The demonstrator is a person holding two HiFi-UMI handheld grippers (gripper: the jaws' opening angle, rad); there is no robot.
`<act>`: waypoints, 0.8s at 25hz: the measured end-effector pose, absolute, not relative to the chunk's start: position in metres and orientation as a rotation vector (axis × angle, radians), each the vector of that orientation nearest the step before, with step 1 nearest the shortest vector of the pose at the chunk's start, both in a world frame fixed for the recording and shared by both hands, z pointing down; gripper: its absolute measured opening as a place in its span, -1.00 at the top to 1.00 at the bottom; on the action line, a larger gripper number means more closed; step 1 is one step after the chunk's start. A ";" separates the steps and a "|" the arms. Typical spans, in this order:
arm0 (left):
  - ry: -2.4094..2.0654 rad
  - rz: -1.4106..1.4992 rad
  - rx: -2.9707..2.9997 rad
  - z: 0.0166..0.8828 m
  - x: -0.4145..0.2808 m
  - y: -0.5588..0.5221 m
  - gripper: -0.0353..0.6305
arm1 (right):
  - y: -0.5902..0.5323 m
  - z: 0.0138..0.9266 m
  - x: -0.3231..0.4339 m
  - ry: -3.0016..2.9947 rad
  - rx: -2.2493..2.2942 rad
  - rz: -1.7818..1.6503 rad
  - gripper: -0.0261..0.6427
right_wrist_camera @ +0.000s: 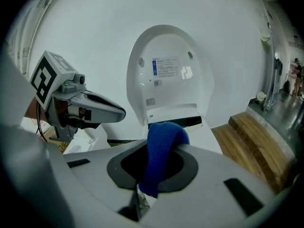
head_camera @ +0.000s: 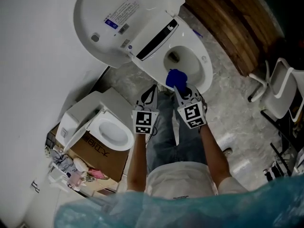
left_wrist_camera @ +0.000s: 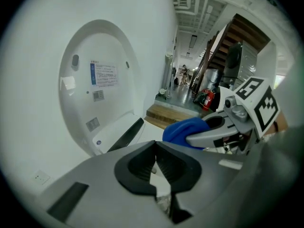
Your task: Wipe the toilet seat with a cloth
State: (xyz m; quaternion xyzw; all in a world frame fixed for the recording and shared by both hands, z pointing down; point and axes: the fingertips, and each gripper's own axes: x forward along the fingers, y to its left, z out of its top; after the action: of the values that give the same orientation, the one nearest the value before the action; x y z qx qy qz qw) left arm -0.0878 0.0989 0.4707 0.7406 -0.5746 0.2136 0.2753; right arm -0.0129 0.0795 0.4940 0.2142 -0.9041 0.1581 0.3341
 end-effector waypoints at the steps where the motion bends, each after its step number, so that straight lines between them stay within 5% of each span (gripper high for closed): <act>1: -1.533 0.573 1.991 0.478 -0.089 0.098 0.86 | 0.080 0.502 -0.016 -2.352 0.561 0.422 0.86; 20: -1.398 0.589 1.971 0.587 -0.107 0.103 0.86 | 0.088 0.629 -0.046 -2.248 0.567 0.562 0.86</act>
State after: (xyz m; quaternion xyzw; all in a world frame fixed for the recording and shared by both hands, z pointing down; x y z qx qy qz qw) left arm -0.1069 0.1034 0.5869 0.7504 -0.5323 0.2241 0.3213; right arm -0.0457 0.0879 0.6293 0.2208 -0.8758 0.2191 0.3691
